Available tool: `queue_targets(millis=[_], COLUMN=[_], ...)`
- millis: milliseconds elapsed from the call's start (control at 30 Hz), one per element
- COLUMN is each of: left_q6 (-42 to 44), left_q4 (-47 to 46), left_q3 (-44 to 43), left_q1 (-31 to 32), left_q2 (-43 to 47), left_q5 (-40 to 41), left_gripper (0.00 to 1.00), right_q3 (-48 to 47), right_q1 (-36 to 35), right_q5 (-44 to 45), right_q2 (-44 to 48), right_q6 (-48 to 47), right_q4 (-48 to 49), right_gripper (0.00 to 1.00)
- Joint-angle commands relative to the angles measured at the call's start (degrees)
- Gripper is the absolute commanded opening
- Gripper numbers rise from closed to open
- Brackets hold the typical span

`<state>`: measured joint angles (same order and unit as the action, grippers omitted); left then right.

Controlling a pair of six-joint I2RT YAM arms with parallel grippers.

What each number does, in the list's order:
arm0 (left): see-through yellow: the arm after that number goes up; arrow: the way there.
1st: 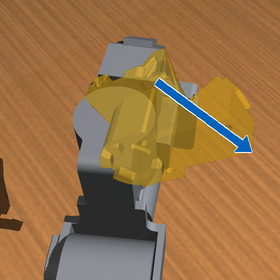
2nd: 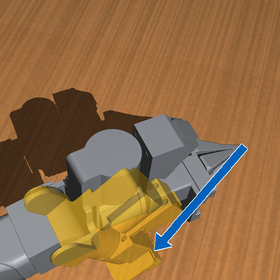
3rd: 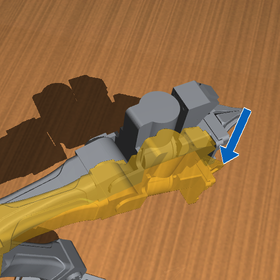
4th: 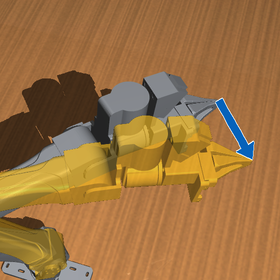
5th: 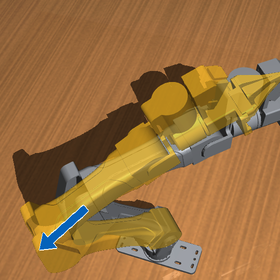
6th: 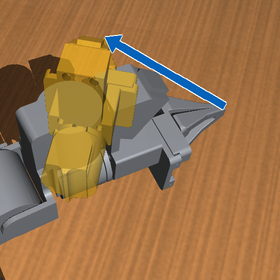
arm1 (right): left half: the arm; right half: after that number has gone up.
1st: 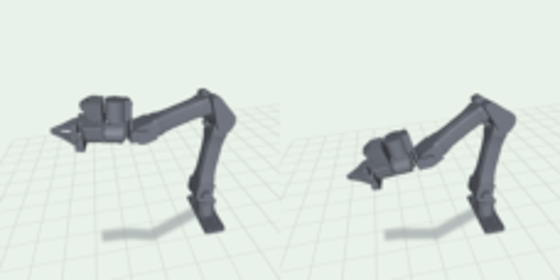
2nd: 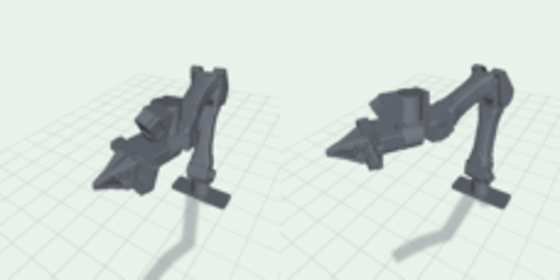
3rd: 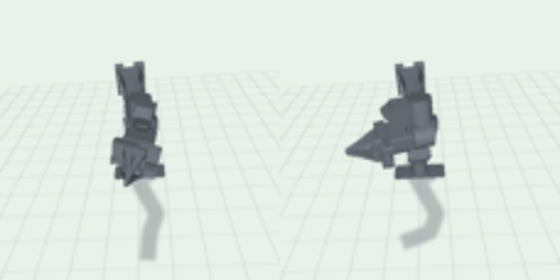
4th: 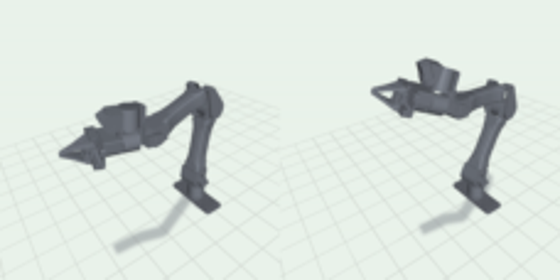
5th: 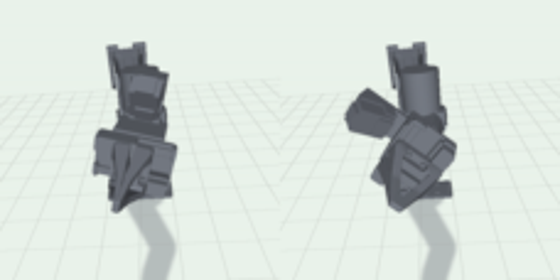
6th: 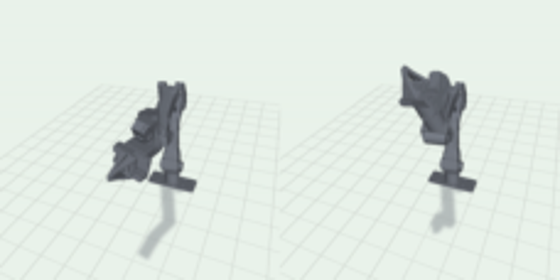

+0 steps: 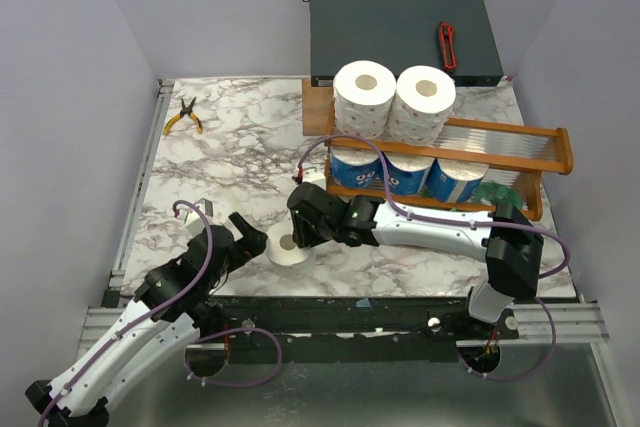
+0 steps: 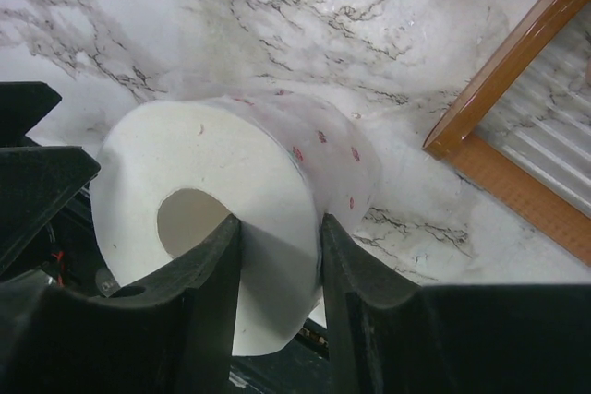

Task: Place and organize the paper towels onto the shelf
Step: Pick up the paper towel from the center of the board.

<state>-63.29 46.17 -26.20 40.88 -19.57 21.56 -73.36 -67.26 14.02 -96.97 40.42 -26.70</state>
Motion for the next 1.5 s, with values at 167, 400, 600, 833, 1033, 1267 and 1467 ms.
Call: queue_targets(millis=[167, 400, 600, 833, 1033, 1267, 1467], left_q6=[0.70, 1.35, 2.20, 2.79, 3.85, 4.18, 4.81], left_q4=[-2.05, -2.07, -2.22, -1.14, -0.90, -2.68, -5.21], left_q3=[0.39, -0.29, -1.09, -3.37, -4.79, -4.74, -4.48], left_q1=[-0.36, -0.37, -0.39, -0.55, -0.64, -0.77, -0.86], left_q2=[-0.27, -0.19, -0.34, -0.78, -0.66, -2.58, -3.98], left_q5=[-0.73, -0.24, 0.47, 2.09, 3.05, 1.57, 0.16], left_gripper=[0.98, 0.99, 0.99, 0.99, 0.98, 0.99, 0.99], right_q3=[-2.84, -7.15, -12.55, -19.84, -28.44, -41.90, -55.44], right_q1=[0.12, 0.13, 0.14, 0.16, 0.14, 0.14, 0.19], right_q5=[-8.41, -13.35, -10.93, -7.98, -0.58, 12.14, 25.34], right_q2=[4.84, 8.36, 13.02, 14.18, 16.23, 16.08, 15.32], right_q6=[-3.04, -7.19, -9.66, -11.51, -12.65, -12.28, -10.42], right_q4=[-1.35, -5.90, -12.55, -20.69, -27.46, -35.92, -41.34], right_gripper=[0.24, 0.18, 0.14, 0.11, 0.11, 0.11, 0.10])
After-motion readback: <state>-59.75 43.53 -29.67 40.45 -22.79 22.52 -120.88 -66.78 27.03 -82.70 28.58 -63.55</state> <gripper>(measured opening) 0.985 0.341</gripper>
